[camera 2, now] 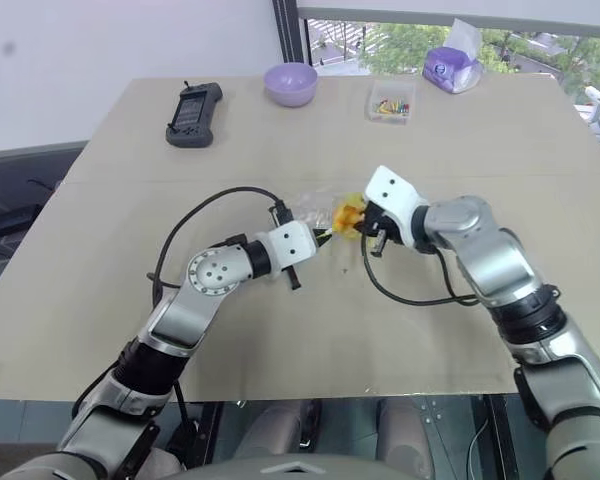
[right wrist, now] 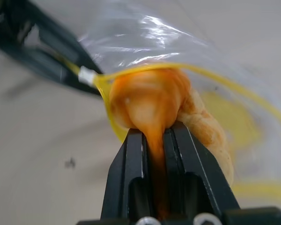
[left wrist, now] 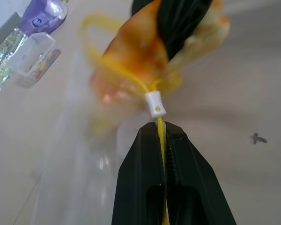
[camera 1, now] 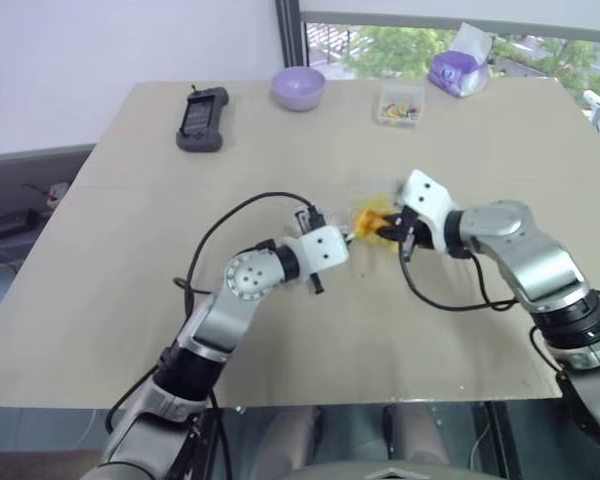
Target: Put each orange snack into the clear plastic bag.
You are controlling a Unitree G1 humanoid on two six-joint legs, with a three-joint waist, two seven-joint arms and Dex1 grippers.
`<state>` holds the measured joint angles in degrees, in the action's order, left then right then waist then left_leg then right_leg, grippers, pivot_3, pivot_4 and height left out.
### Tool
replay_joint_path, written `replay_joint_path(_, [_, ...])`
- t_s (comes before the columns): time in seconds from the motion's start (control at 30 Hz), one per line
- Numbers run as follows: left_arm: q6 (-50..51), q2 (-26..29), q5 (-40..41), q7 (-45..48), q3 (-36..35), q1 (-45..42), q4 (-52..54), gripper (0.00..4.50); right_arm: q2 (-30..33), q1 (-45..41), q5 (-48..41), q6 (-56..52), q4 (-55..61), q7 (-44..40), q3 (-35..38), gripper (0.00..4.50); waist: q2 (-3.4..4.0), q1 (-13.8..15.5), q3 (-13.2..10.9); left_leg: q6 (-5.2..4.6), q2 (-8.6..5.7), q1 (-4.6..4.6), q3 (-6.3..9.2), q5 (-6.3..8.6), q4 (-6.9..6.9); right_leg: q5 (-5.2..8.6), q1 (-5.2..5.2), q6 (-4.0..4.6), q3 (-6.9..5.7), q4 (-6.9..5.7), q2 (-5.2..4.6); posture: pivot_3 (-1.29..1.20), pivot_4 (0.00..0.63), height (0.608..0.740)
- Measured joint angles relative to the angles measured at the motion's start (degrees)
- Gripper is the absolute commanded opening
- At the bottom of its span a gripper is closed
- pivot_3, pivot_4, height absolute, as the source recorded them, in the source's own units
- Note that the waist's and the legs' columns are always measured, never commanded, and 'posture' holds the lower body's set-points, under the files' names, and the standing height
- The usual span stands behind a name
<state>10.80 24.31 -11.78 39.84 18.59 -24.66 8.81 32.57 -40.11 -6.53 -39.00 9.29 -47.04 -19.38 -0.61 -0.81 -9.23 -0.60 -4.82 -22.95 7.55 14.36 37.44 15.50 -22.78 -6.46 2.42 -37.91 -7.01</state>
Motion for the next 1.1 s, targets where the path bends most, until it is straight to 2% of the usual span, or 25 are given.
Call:
replay_joint_path(0.2, [-2.63, -0.25, 0.75, 1.99, 1.11, -0.74, -1.64, 0.0, 2.04, -0.18, 8.64, 11.26, -6.18, 0.36, -4.53, 0.0, 0.0, 0.04, 0.0, 0.0, -0.06, 0.0, -0.01, 0.0, 0.0, 0.0, -0.01, 0.0, -0.01, 0.0, 0.0, 0.0, 0.15, 0.74])
replay_joint_path(0.33, [-5.19, -0.03, 1.06, 3.47, 1.25, -1.59, -2.83, 0.0, 3.57, -0.14, 11.76, 15.42, -10.07, -0.26, -4.81, 0.0, 0.0, -0.27, 0.0, 0.01, -0.05, 0.01, -0.04, 0.0, -0.01, 0.0, -0.02, 0.0, 0.02, -0.01, 0.04, 0.0, 0.15, 0.74])
replay_joint_path(0.47, [-7.59, 0.05, 1.99, 4.48, 1.24, -2.43, -3.83, 0.0, 2.95, -0.17, 11.95, 18.55, -10.73, -0.92, -4.46, 0.0, 0.0, -0.61, 0.0, 0.01, -0.02, 0.0, -0.04, 0.0, -0.01, 0.0, -0.04, 0.0, 0.03, -0.02, 0.05, 0.0, 0.15, 0.74])
replay_joint_path(0.7, [-13.16, 0.22, 3.28, 7.16, 1.42, -4.18, -7.39, 0.0, 1.24, 0.36, 8.33, 30.49, -11.59, -5.42, -2.17, 0.0, 0.0, -0.89, 0.0, 0.01, -0.04, 0.01, -0.02, 0.0, 0.0, 0.0, -0.01, 0.0, 0.01, -0.01, 0.03, 0.0, 0.15, 0.74])
replay_joint_path(1.03, [-18.05, 0.27, 4.63, 10.04, 2.16, -4.49, -10.14, 0.0, 0.0, -0.09, 10.65, 32.89, -20.81, -1.48, 0.89, 0.0, 0.0, -1.28, 0.0, 0.01, -0.05, 0.01, -0.01, -0.01, 0.0, 0.0, -0.02, 0.0, 0.02, -0.03, 0.04, 0.0, 0.15, 0.74])
replay_joint_path(1.1, [-18.81, 0.35, 4.7, 10.2, 2.17, -4.61, -11.01, 0.0, -0.67, 0.12, 8.02, 32.12, -20.96, -2.27, 3.28, 0.0, 0.01, -1.37, 0.0, 0.01, -0.04, 0.01, -0.02, -0.01, -0.02, 0.0, -0.02, 0.0, 0.03, -0.02, 0.05, 0.0, 0.15, 0.74])
